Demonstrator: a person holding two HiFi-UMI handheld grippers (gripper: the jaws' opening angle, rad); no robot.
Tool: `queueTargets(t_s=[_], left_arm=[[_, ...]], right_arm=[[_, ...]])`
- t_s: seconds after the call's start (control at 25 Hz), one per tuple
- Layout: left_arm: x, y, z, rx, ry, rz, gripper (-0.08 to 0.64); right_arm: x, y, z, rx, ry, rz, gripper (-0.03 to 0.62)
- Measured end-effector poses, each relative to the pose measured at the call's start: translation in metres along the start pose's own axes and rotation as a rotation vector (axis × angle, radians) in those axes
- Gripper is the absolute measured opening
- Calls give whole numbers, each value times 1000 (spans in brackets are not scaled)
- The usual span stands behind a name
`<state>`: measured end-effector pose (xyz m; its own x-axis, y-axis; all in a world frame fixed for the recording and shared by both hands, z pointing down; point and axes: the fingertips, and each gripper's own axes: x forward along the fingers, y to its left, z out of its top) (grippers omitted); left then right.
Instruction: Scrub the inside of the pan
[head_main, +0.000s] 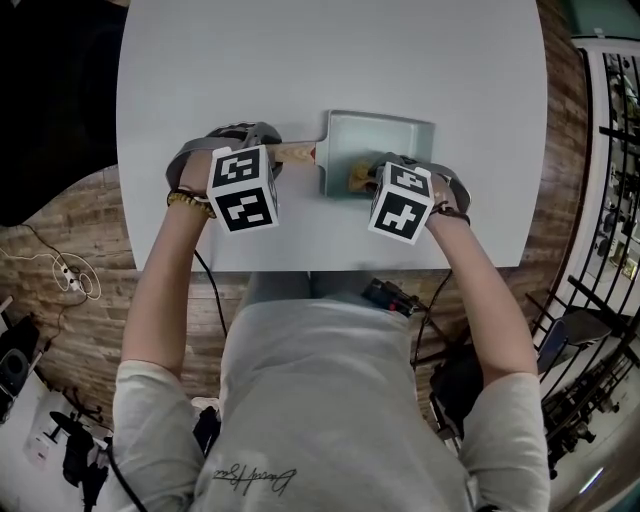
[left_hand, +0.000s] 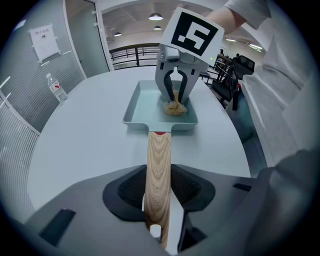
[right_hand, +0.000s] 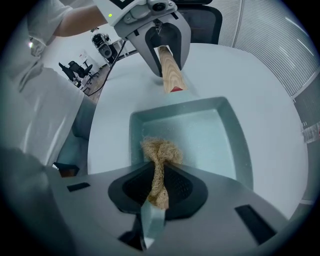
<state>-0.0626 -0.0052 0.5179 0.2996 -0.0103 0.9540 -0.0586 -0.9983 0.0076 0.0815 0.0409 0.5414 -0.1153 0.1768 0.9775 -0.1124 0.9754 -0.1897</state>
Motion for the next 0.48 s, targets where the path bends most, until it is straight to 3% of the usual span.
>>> queueTargets(t_s=[0.48], left_arm=[[0,-1,-1,13,0,-6,150]], right_arm=[[1,6,0,16,-25,24,69]])
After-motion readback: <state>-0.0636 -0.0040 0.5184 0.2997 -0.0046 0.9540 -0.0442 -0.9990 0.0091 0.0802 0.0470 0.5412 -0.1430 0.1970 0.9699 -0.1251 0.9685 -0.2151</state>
